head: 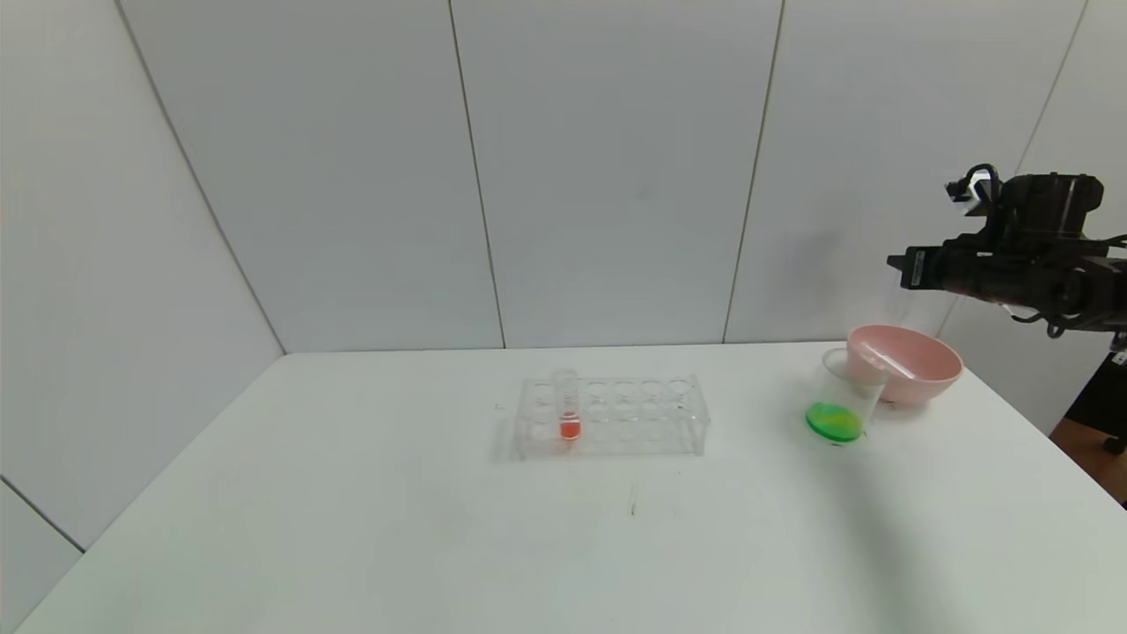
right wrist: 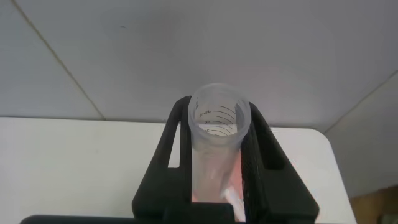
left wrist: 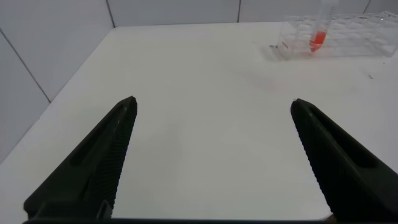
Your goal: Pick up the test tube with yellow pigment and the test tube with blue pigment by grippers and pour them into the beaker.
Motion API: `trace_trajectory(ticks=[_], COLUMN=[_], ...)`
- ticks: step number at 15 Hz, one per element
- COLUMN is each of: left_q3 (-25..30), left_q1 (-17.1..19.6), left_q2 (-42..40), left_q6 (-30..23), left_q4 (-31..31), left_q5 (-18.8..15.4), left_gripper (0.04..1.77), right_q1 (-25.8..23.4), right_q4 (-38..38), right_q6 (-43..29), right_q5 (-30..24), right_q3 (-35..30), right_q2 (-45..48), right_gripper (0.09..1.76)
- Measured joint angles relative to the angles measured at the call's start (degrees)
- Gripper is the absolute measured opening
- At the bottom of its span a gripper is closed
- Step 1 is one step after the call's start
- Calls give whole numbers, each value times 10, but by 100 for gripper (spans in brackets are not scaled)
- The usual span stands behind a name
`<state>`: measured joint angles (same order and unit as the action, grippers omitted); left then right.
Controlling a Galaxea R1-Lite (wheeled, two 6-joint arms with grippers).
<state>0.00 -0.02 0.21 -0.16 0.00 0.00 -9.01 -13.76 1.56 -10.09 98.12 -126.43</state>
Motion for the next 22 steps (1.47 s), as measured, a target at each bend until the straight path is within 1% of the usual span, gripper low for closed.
trace_trajectory(ticks=[4,7,10,11,13,15,17,20,22], left_q3=[0,0,0,0,0,0,0,0,0], left_q1=[0,0,0,0,0,0,0,0,0], left_q2=[0,0,0,0,0,0,0,0,0], left_q6=[0,0,0,0,0,0,0,0,0], left_q4=[0,0,0,0,0,0,0,0,0], left_q5=[0,0,0,0,0,0,0,0,0], left_gripper=[176,176,176,176,176,176,176,176,176], right_q1=[-24,-30,-29,-28,-24,-21,-20,-16,-4], right_q4=[-8,-60,-74,-77,-84,-86,-108,-123,-124], right_q6=[33,34,36,36,36,36,36,31,4], right_q5=[-3,-4,-5,-5,-5,-5,-5,-3,1], right_q3=[5,14,21,24,31,33,34,29,27], right_q2=[-35,-68,-95,-100,-108,-110,-110,-104,-91], right_gripper=[51,51,51,57,83,103,118,135,143])
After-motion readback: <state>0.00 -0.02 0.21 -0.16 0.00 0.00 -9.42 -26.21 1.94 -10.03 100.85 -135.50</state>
